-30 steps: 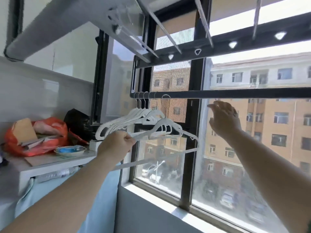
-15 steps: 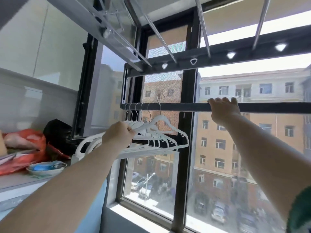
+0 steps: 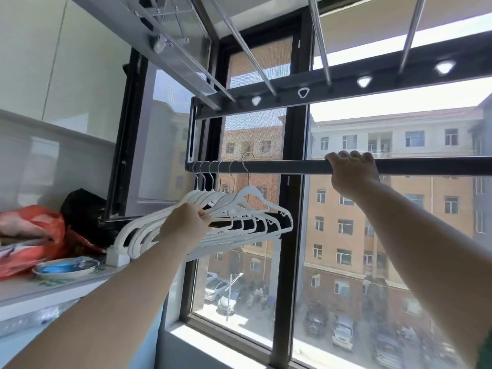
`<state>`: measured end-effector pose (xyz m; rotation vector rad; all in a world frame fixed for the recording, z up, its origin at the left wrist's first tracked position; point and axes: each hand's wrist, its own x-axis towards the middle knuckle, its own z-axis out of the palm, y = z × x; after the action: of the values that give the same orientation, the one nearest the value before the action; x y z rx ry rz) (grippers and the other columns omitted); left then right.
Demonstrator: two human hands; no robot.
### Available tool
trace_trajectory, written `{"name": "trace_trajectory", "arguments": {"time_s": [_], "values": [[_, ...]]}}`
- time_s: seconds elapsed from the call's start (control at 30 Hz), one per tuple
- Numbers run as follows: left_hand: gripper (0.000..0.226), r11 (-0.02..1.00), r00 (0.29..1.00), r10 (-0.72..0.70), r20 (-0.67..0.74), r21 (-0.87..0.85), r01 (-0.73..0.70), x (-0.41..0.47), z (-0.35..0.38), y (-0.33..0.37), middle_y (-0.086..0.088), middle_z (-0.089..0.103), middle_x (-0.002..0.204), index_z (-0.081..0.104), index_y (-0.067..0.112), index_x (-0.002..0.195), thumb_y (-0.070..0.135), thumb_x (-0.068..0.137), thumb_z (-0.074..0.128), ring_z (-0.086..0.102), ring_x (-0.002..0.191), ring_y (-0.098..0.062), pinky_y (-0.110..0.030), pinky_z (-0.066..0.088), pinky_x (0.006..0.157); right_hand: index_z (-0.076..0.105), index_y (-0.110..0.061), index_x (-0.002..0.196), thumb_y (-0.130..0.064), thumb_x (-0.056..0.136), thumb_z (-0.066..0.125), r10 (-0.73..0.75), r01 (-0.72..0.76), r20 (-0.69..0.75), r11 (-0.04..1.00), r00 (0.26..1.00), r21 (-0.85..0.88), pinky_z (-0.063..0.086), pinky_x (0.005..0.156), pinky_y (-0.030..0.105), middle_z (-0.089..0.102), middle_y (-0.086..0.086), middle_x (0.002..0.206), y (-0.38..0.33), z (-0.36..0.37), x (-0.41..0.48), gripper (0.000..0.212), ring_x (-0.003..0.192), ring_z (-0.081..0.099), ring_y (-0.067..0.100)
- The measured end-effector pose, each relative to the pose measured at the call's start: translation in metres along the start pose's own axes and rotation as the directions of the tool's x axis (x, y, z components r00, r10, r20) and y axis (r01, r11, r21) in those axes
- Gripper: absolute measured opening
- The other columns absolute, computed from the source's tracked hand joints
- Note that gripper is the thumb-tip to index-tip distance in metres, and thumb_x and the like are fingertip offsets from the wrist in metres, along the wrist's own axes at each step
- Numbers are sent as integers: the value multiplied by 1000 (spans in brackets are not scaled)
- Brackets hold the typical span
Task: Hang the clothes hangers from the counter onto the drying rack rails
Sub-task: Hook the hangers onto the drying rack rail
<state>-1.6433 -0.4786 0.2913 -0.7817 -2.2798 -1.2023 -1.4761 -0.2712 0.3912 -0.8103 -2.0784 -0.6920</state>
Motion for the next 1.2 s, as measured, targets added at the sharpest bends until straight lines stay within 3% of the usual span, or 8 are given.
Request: {"name": "trace_trajectory", "arguments": {"time_s": [0.17, 0.4, 0.6, 0.7, 0.8, 0.93, 1.1, 1.2], "values": [[19, 999, 1000, 15, 14, 28, -15, -7, 6, -3, -10, 64, 76, 59, 13, 76, 22, 91, 50, 58, 72, -27, -29, 41, 67, 38, -14, 133, -5, 90, 42, -7, 7, -16, 1000, 1000, 0, 28, 99, 37, 52, 7, 125, -1, 1, -1, 44, 118, 45, 26], [21, 1000, 1000, -5, 26, 29, 4, -14, 7, 3, -9, 69, 86, 63, 9, 89, 26, 91, 50, 63, 77, -27, -32, 47, 73, 38, -14, 133, -6, 90, 43, -18, 18, -19, 1000, 1000, 5, 28, 99, 37, 51, 7, 125, -2, 2, -2, 44, 117, 45, 26], [24, 1000, 999, -7, 52, 0, 7, -21, 5, 2, -14, 70, 80, 63, 5, 85, 23, 91, 48, 60, 60, -25, -34, 52, 72, 34, -15, 135, -13, 92, 44, -28, 28, -9, 999, 1000, -16, 28, 100, 37, 49, 6, 128, -3, -3, -7, 44, 118, 44, 26], [19, 999, 998, 0, 58, 41, -2, -23, 3, 2, -9, 64, 78, 59, 10, 83, 24, 90, 47, 63, 76, -28, -29, 42, 64, 31, -15, 139, -15, 93, 44, -39, 39, -5, 999, 999, -14, 25, 105, 38, 44, 6, 135, -3, -4, -12, 48, 124, 39, 27], [20, 998, 999, 2, 43, 55, -4, -26, 1, 2, -7, 64, 96, 59, 11, 98, 26, 90, 48, 57, 91, -27, -28, 37, 71, 29, -15, 141, -12, 92, 44, -27, 28, -18, 999, 999, 27, 18, 111, 38, 38, 7, 141, -4, -7, -24, 51, 131, 31, 27], [32, 996, 996, 85, -20, -2, -85, -33, -5, 0, -12, 60, 119, 56, 6, 118, 21, 91, 49, 54, 109, -28, -35, 42, 86, 30, -15, 141, -11, 92, 45, -4, 4, -1, 999, 1000, 36, 16, 110, 37, 34, 7, 142, 0, -20, -46, 51, 132, 27, 26], [28, 961, 946, 268, -186, -20, -276, -49, -18, 3, -18, 62, 114, 61, 1, 112, 13, 86, 55, 52, 107, -32, -37, 39, 92, 29, -14, 140, -14, 93, 43, 98, -100, 59, 994, 993, 38, 19, 109, 36, 36, 8, 140, 9, -38, -81, 49, 131, 30, 26], [22, 906, 911, 391, -133, -119, -406, -82, -27, 10, -12, 62, 117, 64, 4, 106, 11, 88, 54, 51, 115, -27, -30, 34, 97, 34, -11, 136, -10, 92, 43, 193, -200, 98, 977, 976, 73, 27, 106, 38, 45, 10, 135, 11, -46, -115, 45, 126, 39, 27]]}}
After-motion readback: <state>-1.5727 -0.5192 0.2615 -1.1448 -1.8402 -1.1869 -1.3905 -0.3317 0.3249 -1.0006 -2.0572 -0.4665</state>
